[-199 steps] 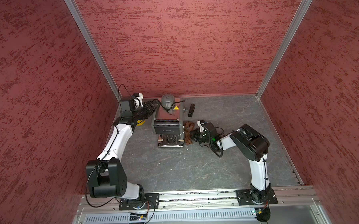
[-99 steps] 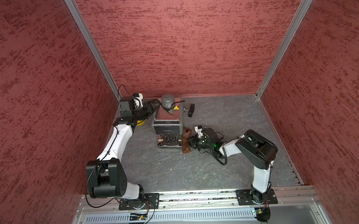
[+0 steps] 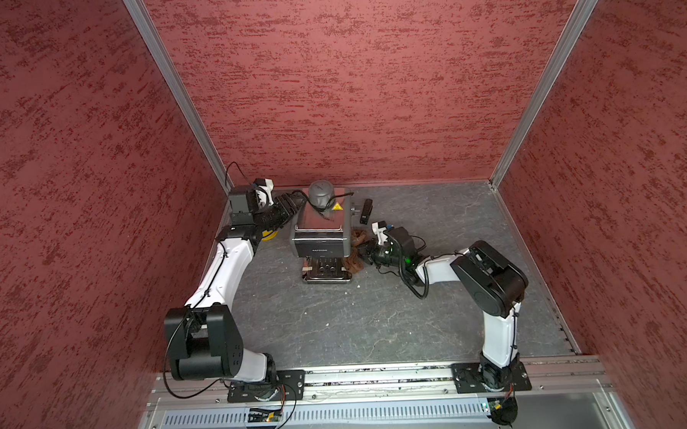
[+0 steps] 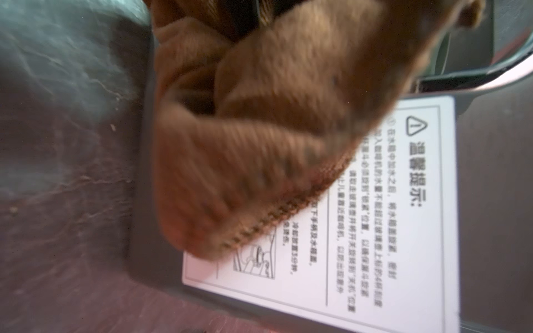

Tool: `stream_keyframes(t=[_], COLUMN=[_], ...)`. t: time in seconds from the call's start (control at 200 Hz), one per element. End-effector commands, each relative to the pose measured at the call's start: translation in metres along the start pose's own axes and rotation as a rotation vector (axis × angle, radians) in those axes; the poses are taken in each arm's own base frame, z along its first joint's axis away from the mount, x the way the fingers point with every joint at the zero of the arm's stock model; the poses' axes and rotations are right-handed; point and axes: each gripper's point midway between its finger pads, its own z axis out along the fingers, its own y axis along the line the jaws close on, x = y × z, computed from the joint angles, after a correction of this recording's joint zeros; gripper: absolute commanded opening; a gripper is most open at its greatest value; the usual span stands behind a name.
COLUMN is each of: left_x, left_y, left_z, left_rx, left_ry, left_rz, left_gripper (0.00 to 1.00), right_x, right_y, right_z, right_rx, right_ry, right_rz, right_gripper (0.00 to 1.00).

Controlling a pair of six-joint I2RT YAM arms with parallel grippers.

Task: Wipe the surface of a coffee machine
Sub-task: Wipe the dirt from the surface of the coffee machine.

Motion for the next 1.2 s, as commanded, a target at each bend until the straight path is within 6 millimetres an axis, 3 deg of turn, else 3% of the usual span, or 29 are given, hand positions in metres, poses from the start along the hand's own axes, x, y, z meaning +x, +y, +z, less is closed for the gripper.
stream_keyframes(t=[0.0,0.361,0.721,0.932,1.197], left_x=[0.023,0.021,0.022,0.021,0.021], left_y=[0.021,0.019,0.021,0.023,0.024], left_z=[0.001,0.000,-0.001,-0.001,0.000], left_rx=[-0.060,-0.058,-0.059,-0.057,-0.056], left_ry=[0.072,0.067,0.063,0.061,0.063], left_rz=[-0.066,-0.063,-0.064,-0.063,-0.063], left_gripper=[0.67,0.67,0.67,0.67,0.67], right_x=[-0.030,-0.049,-0.048,-0.024,0.016], right_y=[0.040,0.078,0.113,0.141,0.150], right_z=[-0.004,-0.029,-0.059,-0.067,-0.077], right_rx=[-0.062,-0.077,-0.126,-0.205,-0.235], right_ry=[-0.102,-0.199,-0.240,-0.186,-0.113], right_rz=[-0.077,-0.130,-0.170,-0.182,-0.155], right_gripper=[0.00,0.00,0.00,0.00,0.00])
